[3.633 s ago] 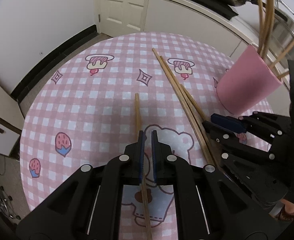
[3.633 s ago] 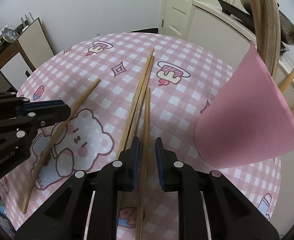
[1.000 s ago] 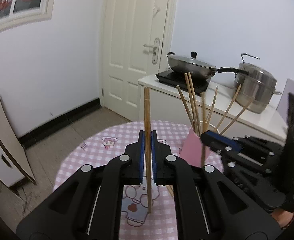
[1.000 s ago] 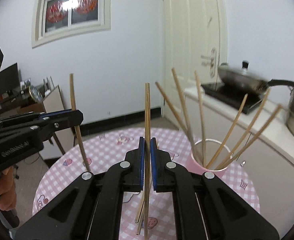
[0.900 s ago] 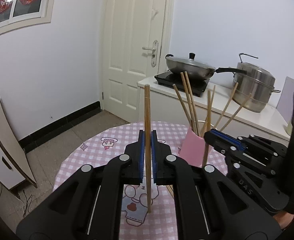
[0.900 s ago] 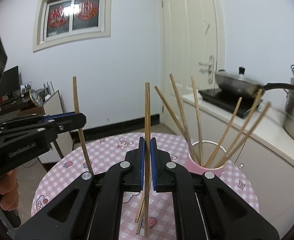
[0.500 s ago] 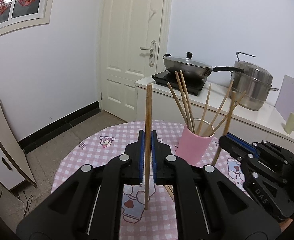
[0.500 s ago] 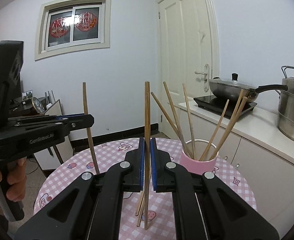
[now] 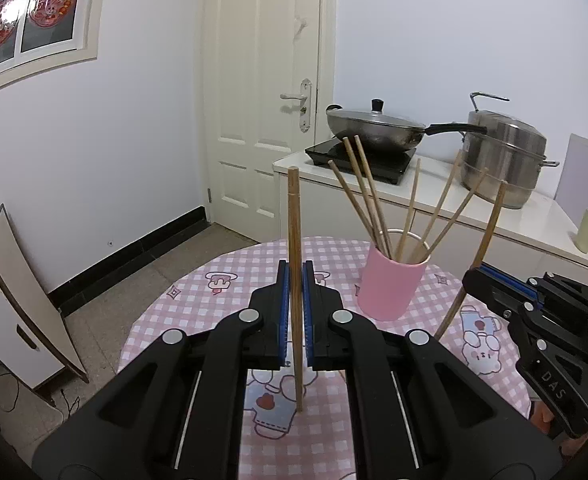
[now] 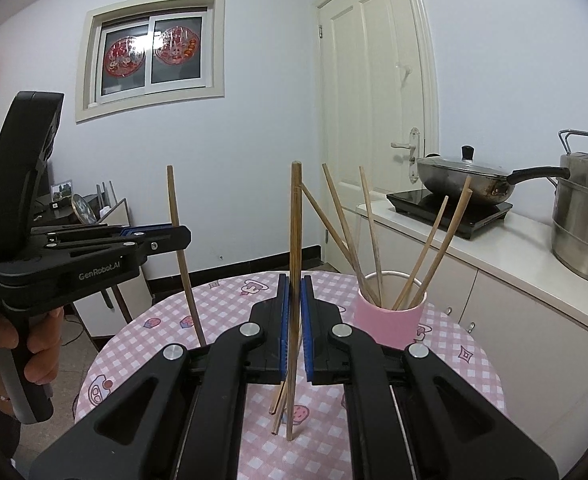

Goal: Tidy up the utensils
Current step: 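Lift both held chopsticks upright and carry both tools over the pink cup, then lower the left tool's chopstick into the pink cup while the right tool lowers its chopstick too, then open the left tool to release its chopstick into the cup while the right tool opens too, then move both open tools back down over the loose chopsticks on the table, then close the left tool on one chopstick while the right tool closes on another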

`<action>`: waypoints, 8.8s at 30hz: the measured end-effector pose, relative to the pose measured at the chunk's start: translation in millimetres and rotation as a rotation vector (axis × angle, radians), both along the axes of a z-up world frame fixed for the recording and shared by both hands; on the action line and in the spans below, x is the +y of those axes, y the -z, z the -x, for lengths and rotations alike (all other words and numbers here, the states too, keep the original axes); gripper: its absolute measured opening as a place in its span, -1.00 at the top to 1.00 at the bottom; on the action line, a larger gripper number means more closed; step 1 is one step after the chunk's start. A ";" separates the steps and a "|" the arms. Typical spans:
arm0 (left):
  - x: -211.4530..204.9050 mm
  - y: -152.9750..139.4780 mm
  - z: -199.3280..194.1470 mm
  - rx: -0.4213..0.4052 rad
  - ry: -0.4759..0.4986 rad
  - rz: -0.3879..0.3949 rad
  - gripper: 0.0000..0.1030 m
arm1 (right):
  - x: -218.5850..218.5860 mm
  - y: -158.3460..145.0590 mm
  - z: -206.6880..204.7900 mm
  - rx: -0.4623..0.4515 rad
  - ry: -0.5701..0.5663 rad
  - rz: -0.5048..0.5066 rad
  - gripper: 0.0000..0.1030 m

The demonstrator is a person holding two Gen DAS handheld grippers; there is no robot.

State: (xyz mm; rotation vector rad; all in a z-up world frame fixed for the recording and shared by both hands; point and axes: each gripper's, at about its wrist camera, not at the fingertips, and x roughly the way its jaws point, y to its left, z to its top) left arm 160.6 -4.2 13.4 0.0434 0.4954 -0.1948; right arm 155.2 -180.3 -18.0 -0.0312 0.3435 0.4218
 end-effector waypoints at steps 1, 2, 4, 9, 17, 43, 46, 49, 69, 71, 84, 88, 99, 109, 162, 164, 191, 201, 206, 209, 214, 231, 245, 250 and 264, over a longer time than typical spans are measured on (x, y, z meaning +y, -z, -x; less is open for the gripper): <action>-0.1 -0.8 0.5 0.000 0.005 0.003 0.88 | -1.5 -0.6 0.1 -0.005 0.003 0.000 0.92; -0.7 -2.0 0.6 0.000 0.009 0.008 0.88 | -2.6 -2.0 0.1 -0.011 0.007 0.000 0.92; -0.3 -5.3 0.4 -0.001 0.008 0.024 0.88 | -4.9 -5.8 0.5 -0.019 0.010 -0.008 0.92; -6.0 -19.4 0.7 -0.012 0.037 0.059 0.88 | -11.3 -17.1 -0.4 -0.050 0.030 0.004 0.92; -33.6 -60.6 3.6 -0.079 0.126 0.094 0.88 | -29.0 -45.1 -1.1 -0.116 0.086 0.035 0.92; -81.1 -64.4 -51.0 -0.273 0.084 0.265 0.87 | -53.8 -89.8 -30.6 -0.272 0.164 -0.031 0.92; -81.6 -55.7 -63.7 -0.251 0.069 0.276 0.87 | -55.6 -96.8 -35.1 -0.284 0.166 -0.050 0.92; -83.9 -47.5 -73.0 -0.248 0.054 0.273 0.87 | -55.8 -101.3 -40.2 -0.300 0.170 -0.051 0.92; -87.6 -46.8 -77.0 -0.323 0.056 0.308 0.88 | -75.5 -108.5 -84.0 -0.278 0.176 -0.101 0.92; -90.6 -38.9 -82.8 -0.311 0.049 0.294 0.88 | -78.7 -108.4 -92.0 -0.269 0.166 -0.105 0.92; -94.3 2.7 -100.2 -0.210 0.091 0.221 0.87 | -114.6 -73.7 -130.6 -0.156 0.086 -0.217 0.92; -93.6 9.7 -106.1 -0.175 0.095 0.222 0.87 | -114.7 -63.9 -135.1 -0.119 0.063 -0.201 0.92; -93.2 17.2 -108.5 -0.124 0.118 0.227 0.87 | -112.1 -32.8 -144.9 -0.043 0.030 -0.174 0.91; -93.6 21.5 -108.7 -0.098 0.140 0.212 0.79 | -119.9 -34.5 -149.3 0.006 0.016 -0.193 0.91; -64.3 18.5 -53.1 -0.057 0.153 0.084 -0.28 | -62.1 0.0 -73.5 0.078 0.187 0.024 0.43; -61.4 18.7 -48.4 -0.059 0.151 0.072 -0.32 | -57.7 3.8 -68.8 0.085 0.190 0.032 0.42; -18.8 46.3 -15.0 -0.049 0.090 0.017 -0.41 | -17.9 31.1 -28.2 0.031 0.286 0.057 -0.06; 2.0 75.3 -36.6 0.093 0.057 0.027 -0.41 | -5.2 50.8 -32.9 0.078 0.248 0.057 -0.12; 6.0 99.5 -57.5 0.240 0.034 0.019 -0.41 | -3.6 62.6 -41.4 0.125 0.236 0.061 -0.13; 4.9 114.1 -69.2 0.319 0.037 0.019 -0.40 | -3.7 71.4 -46.7 0.159 0.228 0.067 -0.14; -5.1 136.3 -83.4 0.434 0.055 -0.005 -0.18 | -4.7 84.6 -52.0 0.218 0.210 0.083 -0.15; 16.3 133.2 -81.5 0.461 0.010 0.044 -0.19 | 47.1 124.6 -61.8 0.435 0.002 0.279 0.30; 1.6 144.7 -90.8 0.510 0.041 0.055 -0.19 | 35.9 136.2 -74.1 0.515 0.028 0.296 0.87; -0.6 145.6 -94.4 0.516 0.028 0.049 -0.19 | 19.8 123.7 -71.4 0.507 0.020 0.175 0.86; -14.4 154.5 -109.5 0.544 0.022 0.034 0.34 | 25.0 124.1 -69.6 0.516 0.015 0.192 0.80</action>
